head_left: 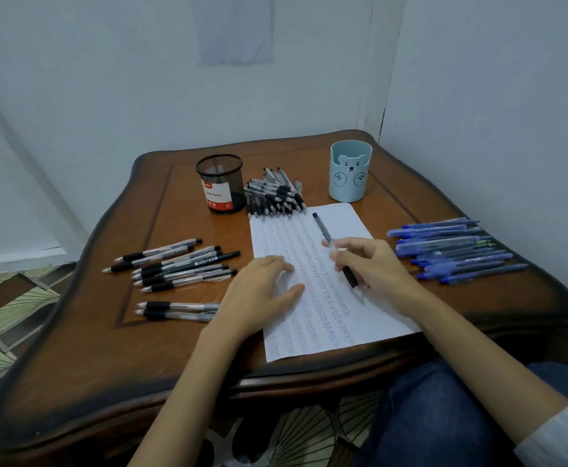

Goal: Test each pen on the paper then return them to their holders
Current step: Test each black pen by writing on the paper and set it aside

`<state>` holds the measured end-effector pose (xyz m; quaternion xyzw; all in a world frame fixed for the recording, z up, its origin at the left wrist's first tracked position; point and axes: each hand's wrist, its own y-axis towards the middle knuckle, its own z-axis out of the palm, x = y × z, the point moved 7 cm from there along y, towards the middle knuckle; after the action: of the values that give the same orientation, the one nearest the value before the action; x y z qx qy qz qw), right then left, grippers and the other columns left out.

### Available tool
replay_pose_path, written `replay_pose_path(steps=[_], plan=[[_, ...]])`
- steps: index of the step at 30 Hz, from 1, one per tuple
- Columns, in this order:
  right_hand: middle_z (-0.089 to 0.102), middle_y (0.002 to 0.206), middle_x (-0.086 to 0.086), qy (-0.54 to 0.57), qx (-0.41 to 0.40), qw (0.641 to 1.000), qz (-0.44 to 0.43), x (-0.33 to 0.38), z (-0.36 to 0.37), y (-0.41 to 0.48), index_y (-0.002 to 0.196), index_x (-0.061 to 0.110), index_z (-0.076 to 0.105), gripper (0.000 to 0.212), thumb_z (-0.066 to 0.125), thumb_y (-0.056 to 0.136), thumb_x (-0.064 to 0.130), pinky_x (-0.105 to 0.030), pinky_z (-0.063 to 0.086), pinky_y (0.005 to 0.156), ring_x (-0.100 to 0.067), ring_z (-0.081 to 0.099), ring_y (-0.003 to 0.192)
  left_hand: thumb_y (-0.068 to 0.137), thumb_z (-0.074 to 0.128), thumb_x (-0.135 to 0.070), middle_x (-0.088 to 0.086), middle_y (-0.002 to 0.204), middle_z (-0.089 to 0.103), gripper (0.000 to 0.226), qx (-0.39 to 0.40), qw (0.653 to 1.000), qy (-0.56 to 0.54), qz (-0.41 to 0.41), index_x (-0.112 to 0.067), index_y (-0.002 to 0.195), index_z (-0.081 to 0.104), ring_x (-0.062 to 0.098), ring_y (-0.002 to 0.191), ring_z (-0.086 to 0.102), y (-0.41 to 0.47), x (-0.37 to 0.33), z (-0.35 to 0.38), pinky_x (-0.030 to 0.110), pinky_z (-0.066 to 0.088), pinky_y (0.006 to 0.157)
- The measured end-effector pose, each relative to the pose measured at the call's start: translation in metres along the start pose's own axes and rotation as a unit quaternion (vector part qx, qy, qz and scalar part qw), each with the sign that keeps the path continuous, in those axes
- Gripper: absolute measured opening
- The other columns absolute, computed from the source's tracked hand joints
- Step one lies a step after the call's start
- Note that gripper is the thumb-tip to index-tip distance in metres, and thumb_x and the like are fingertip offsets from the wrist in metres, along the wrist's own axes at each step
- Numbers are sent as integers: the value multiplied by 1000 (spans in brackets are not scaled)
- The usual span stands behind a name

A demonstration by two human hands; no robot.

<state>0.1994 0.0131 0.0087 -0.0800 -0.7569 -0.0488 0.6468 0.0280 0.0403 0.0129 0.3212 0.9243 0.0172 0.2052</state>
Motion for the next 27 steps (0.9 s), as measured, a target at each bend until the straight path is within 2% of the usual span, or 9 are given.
replay_pose_path(steps=[4, 7, 10, 12, 14, 16, 19, 23, 27], plan=[[71, 69, 0, -86, -23, 994, -56, 18, 1, 32, 93, 22, 74, 14, 72, 85, 33, -15, 41, 52, -5, 49, 53, 93, 51, -50, -6, 141, 47, 50, 30, 999, 27, -28, -21, 133, 51, 11, 128, 41, 27, 19, -7, 24, 31, 101], [71, 71, -2, -92, -47, 993, -49, 30, 0, 63, 94, 16, 74, 15, 65, 91, 28, -14, 35, 46, -2, 44, 46, 93, 50, -50, -5, 142, 47, 51, 44, 998, 40, -35, -20, 134, 50, 11, 129, 41, 44, 31, -11, 24, 32, 101], [68, 77, -3, -89, -39, 995, -12, 40, 2, 93, 99, 2, 71, 24, 55, 95, 19, -19, 35, 49, -9, 41, 51, 93, 51, -48, -5, 139, 48, 49, 43, 998, 22, -37, -18, 132, 51, 12, 128, 42, 55, 38, -11, 24, 33, 99], [72, 92, -11, -128, -35, 991, -24, 48, 5, 113, 98, -1, 71, 24, 55, 95, 17, -31, 48, 64, -25, 51, 59, 93, 53, -47, -6, 131, 52, 45, 26, 999, 3, -35, -18, 127, 54, 11, 122, 45, 59, 42, -10, 21, 34, 94], [72, 106, -8, -166, -42, 984, -47, 55, 6, 132, 102, 6, 74, 17, 63, 91, 14, -29, 52, 81, -20, 63, 81, 92, 54, -47, -8, 125, 54, 41, 13, 999, -22, -39, -20, 123, 56, 7, 117, 44, 61, 47, -9, 16, 33, 89], [72, 104, 0, -194, -57, 977, -74, 59, 8, 148, 105, 11, 74, 19, 70, 86, 11, -14, 47, 73, -5, 61, 83, 91, 55, -47, -10, 124, 54, 40, 6, 998, -45, -37, -21, 122, 56, 6, 118, 42, 60, 50, -8, 14, 30, 88], [71, 93, 0, -210, -86, 970, -92, 63, 12, 167, 102, 10, 75, 20, 74, 83, 11, -6, 43, 63, 0, 58, 74, 92, 54, -46, -9, 137, 46, 46, 3, 998, -56, -26, -21, 130, 52, 6, 129, 34, 61, 50, -8, 8, 22, 93], [73, 98, -5, -220, -100, 965, -106, 63, 24, 188, 103, 7, 74, 19, 72, 85, 11, -13, 46, 72, -10, 63, 84, 95, 49, -47, -9, 148, 35, 53, 3, 999, -45, -19, -22, 141, 42, 4, 134, 28, 61, 48, -7, 7, 17, 94], [72, 103, -6, -254, -76, 960, -88, 56, 37, 203, 102, 7, 75, 16, 70, 87, 13, -17, 43, 77, -8, 59, 85, 95, 48, -47, -9, 153, 29, 55, 2, 999, -44, -23, -23, 143, 39, 4, 138, 23, 61, 49, -6, 13, 18, 104]])
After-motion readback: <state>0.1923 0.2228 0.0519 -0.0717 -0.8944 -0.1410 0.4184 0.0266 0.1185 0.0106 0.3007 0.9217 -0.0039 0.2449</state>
